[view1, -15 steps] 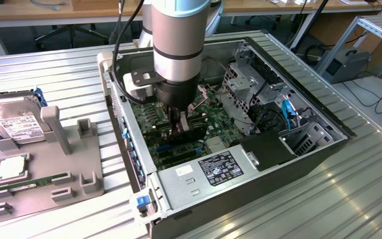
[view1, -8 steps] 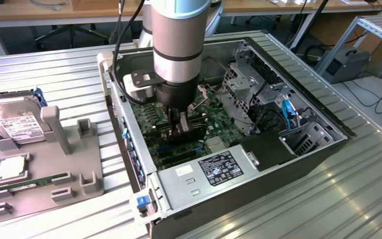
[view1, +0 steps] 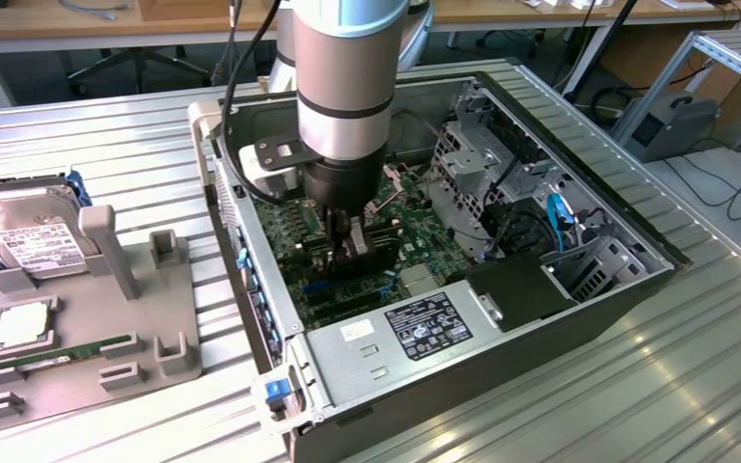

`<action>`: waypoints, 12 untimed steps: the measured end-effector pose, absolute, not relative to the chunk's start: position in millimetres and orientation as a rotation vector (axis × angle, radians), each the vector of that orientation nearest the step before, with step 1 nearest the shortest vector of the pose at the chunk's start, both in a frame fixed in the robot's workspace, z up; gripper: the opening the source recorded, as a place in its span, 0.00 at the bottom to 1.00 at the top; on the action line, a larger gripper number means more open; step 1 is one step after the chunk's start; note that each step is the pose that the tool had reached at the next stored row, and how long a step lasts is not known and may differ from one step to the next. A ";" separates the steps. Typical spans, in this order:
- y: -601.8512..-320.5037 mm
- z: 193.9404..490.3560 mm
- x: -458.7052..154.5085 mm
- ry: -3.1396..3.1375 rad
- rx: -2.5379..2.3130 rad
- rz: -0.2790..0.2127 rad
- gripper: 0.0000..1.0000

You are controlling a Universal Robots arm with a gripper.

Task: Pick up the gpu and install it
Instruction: 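Insert the gpu into the slot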

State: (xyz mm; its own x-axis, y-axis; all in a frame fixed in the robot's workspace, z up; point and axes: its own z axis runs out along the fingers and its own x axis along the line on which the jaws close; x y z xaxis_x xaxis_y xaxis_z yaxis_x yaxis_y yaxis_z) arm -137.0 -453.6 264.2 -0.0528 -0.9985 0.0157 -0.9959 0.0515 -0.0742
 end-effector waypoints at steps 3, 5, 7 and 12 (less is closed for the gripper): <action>-453.6 264.3 -137.1 2.224 -2.159 -0.100 0.27; -453.6 264.2 -137.1 2.211 -2.172 -0.099 0.27; -453.6 264.2 -137.1 2.201 -2.182 -0.099 0.27; -453.6 264.1 -136.8 2.201 -2.185 -0.103 0.27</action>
